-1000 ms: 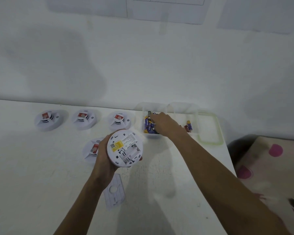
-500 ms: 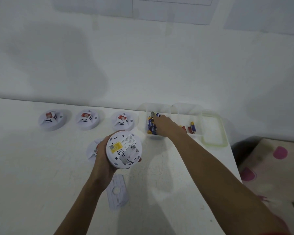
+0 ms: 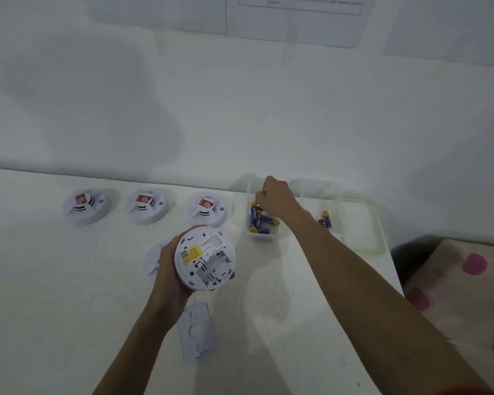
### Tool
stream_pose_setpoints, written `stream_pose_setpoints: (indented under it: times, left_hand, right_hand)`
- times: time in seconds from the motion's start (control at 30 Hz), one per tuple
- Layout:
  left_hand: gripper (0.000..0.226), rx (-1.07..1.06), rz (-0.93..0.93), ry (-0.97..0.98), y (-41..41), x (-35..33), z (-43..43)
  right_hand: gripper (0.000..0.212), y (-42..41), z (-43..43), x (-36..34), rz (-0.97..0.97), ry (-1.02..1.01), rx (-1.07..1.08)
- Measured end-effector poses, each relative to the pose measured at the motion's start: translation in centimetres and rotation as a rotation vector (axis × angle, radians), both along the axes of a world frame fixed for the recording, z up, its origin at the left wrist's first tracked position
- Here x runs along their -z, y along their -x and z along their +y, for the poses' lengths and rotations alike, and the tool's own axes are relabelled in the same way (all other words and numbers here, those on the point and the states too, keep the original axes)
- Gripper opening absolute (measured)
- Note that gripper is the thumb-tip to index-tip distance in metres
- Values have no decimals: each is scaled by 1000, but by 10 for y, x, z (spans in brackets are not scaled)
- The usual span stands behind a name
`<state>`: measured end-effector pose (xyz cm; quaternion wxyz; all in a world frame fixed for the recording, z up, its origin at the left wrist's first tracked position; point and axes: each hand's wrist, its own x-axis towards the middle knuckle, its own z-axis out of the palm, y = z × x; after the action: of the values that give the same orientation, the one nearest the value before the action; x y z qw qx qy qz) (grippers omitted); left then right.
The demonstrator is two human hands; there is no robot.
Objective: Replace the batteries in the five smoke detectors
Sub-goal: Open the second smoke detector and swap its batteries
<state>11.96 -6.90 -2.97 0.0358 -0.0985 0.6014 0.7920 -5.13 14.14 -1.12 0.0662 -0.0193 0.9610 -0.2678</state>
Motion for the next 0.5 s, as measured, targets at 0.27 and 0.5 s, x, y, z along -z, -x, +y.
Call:
stream_pose_setpoints:
  times: [0.27,0.5]
  left_hand:
    - [61,-34,-4,-20,1,0,-9]
    - [83,-22,19,29,2,-9,-13]
  right_hand:
    - [33,16,-4,17,-125,63,96]
    - [36,15,-11,26,-96,40,187]
